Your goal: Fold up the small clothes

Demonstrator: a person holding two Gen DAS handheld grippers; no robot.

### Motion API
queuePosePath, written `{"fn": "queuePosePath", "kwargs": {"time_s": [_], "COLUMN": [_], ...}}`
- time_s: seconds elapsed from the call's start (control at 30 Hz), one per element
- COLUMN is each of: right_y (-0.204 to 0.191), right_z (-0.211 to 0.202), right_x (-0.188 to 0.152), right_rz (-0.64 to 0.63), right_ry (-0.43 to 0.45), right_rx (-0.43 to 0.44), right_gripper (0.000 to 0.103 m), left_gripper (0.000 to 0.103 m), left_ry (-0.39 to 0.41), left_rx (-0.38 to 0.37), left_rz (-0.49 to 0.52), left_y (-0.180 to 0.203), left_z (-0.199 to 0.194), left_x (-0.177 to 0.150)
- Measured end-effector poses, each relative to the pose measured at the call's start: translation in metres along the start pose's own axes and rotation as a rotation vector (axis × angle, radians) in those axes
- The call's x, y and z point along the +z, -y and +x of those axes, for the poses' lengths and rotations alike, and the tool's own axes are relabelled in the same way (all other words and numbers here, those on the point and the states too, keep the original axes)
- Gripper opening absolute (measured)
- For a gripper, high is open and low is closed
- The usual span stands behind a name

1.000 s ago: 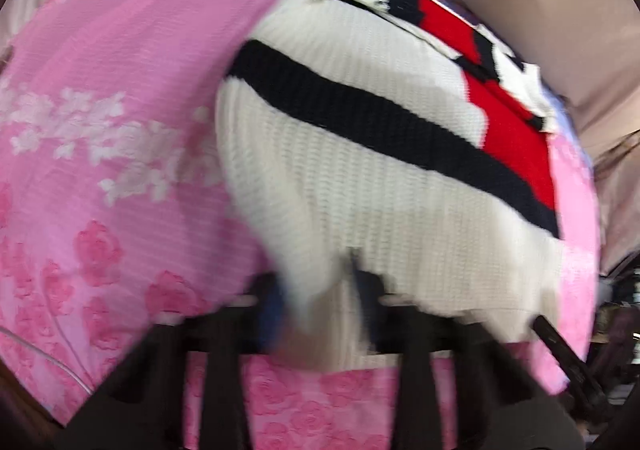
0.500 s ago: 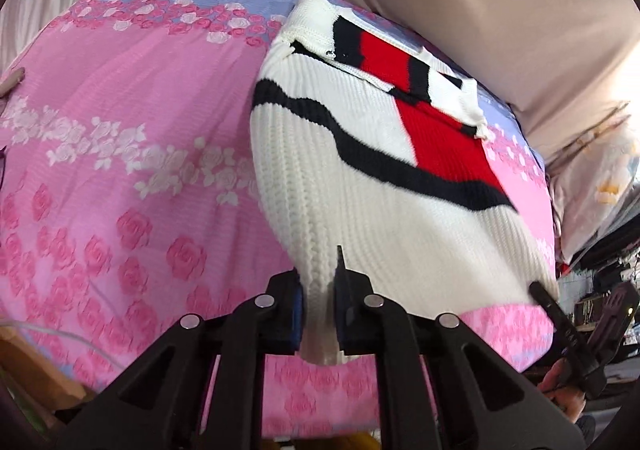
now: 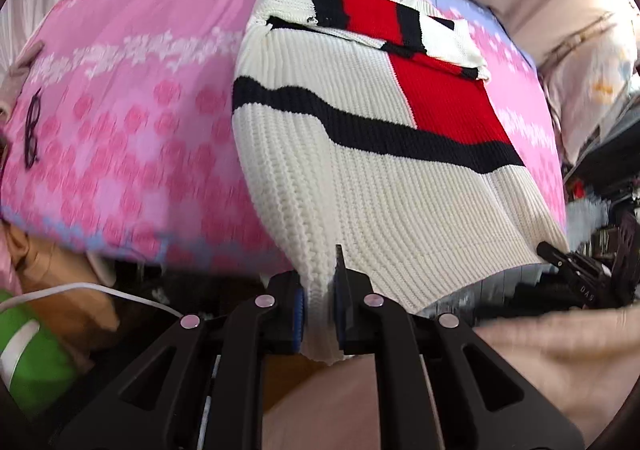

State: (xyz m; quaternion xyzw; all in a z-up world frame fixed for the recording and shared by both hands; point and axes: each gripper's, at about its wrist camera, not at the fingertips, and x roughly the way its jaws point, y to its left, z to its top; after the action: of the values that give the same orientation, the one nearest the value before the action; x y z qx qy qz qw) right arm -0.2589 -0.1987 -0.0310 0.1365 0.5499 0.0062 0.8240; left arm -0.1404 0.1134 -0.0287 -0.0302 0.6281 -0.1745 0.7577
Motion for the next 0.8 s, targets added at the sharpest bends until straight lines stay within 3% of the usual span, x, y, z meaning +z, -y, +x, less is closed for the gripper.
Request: {"fn": "queuePosePath", "kwargs": {"time_s": [0.13, 0.27, 0.4, 0.57, 0.8], "right_y": [-0.006, -0.006, 0.006, 0.027, 0.041], "right_z": [-0.029, -0.055, -0.040, 0.018, 0.090], "right_x": [-0.012, 0.039, 0.104, 0.187, 0.257], "right_rz": [-0.003, -0.009, 0.036, 0.120, 0.198], "right_ry": [-0.025, 0.170, 0.360, 0.465, 0.421], "right_rx": [0.051, 0.049, 0.042, 0.004, -0.009], "right_gripper": [0.007, 0.007, 0.007, 0.008, 0.012], "left_gripper": [0.011, 0.011, 0.011, 0.011, 0.016], "left_ry": [0.092, 0.257, 0.377, 0.392, 0.332], "left_rx": [-0.005, -0.017, 0.029, 0.085, 0.193], "left_rz": [0.020, 0.072, 0.099, 0.009, -0.031], "left_y": [0.011, 0.028, 0.040, 0.032, 0.024], "left_z": [-0.026, -0.030, -0.004, 0.042, 0.108], "left_x": [0.018, 0.082, 0.161, 0.233, 0.292]}}
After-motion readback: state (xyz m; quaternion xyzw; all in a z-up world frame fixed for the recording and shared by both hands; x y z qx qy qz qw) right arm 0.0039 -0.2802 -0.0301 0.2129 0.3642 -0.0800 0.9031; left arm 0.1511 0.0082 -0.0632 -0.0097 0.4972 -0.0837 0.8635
